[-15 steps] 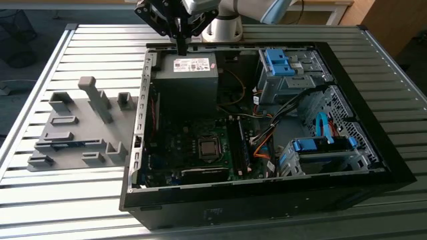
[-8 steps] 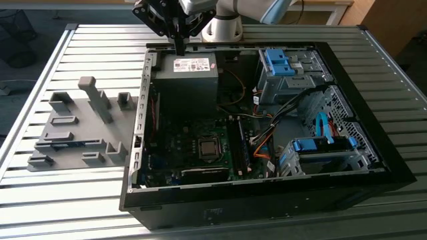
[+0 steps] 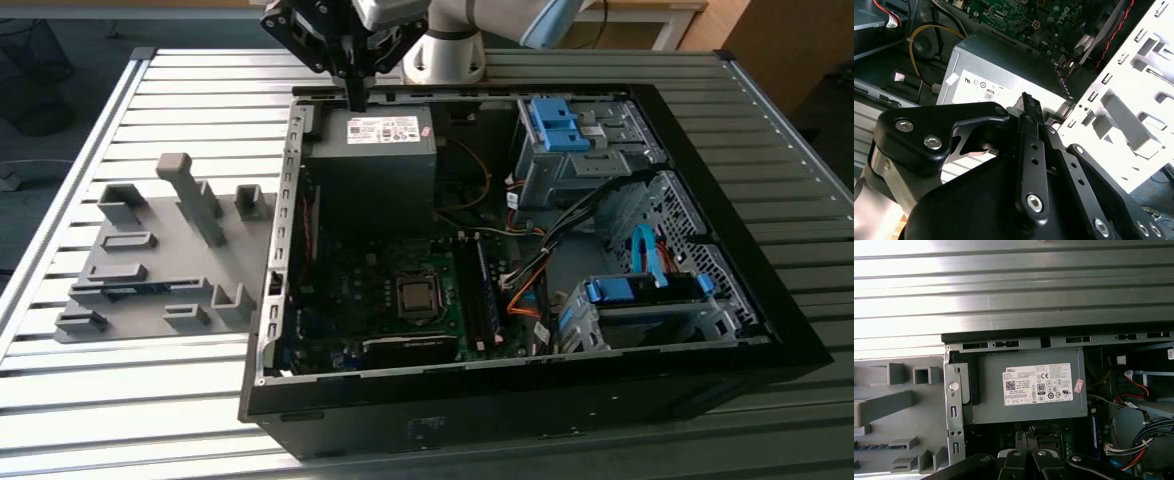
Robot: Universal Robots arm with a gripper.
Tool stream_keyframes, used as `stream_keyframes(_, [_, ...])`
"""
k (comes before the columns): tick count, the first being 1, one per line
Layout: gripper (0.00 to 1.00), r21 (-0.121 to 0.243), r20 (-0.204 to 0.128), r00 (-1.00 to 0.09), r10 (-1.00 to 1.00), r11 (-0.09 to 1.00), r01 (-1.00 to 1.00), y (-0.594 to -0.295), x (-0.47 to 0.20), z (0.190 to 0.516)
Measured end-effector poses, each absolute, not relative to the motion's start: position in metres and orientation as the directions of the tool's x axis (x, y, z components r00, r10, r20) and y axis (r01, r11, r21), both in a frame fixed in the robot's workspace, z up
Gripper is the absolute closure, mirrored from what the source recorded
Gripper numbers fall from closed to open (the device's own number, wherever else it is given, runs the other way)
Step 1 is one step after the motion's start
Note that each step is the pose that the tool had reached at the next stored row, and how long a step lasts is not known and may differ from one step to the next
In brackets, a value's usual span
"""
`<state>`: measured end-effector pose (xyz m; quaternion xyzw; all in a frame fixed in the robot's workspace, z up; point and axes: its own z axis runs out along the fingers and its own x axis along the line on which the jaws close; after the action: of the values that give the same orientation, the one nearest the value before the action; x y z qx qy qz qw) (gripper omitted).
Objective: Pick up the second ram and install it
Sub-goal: 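Reach for the second ram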
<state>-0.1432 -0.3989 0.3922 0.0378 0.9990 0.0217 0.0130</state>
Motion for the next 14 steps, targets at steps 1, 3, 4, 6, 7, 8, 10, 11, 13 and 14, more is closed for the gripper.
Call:
stream_keyframes(1, [0.89, 0.044, -0.024, -0.997, 0.076, 0.996, 0.075, -0.3989, -0.1436, 0.3922])
stream_keyframes(3, [0.89, 0.044, -0.024, -0.997, 0.076, 0.996, 0.075, -0.3989, -0.1442, 0.3921])
stream_keyframes(4, [0.89, 0.044, -0.024, -0.997, 0.076, 0.996, 0.075, -0.3989, -0.1445, 0.3921])
stream_keyframes(6, [0.89, 0.044, -0.024, -0.997, 0.076, 0.996, 0.075, -0.3989, -0.1451, 0.392])
stream_keyframes(7, [0.89, 0.044, -0.024, -0.997, 0.076, 0.996, 0.075, -0.3989, -0.1454, 0.392])
stream_keyframes(8, [0.89, 0.044, -0.024, -0.997, 0.076, 0.996, 0.075, -0.3989, -0.1457, 0.392])
stream_keyframes(10, [0.89, 0.044, -0.024, -0.997, 0.076, 0.996, 0.075, -0.3989, -0.1462, 0.392])
stream_keyframes(11, [0.89, 0.044, -0.024, -0.997, 0.076, 0.996, 0.075, -0.3989, -0.1465, 0.3919])
stream_keyframes(13, [0.89, 0.044, -0.024, -0.997, 0.076, 0.996, 0.075, -0.3989, -0.147, 0.3919])
stream_keyframes(14, [0.89, 0.044, -0.024, -0.997, 0.076, 0.996, 0.075, -0.3989, -0.1472, 0.3919])
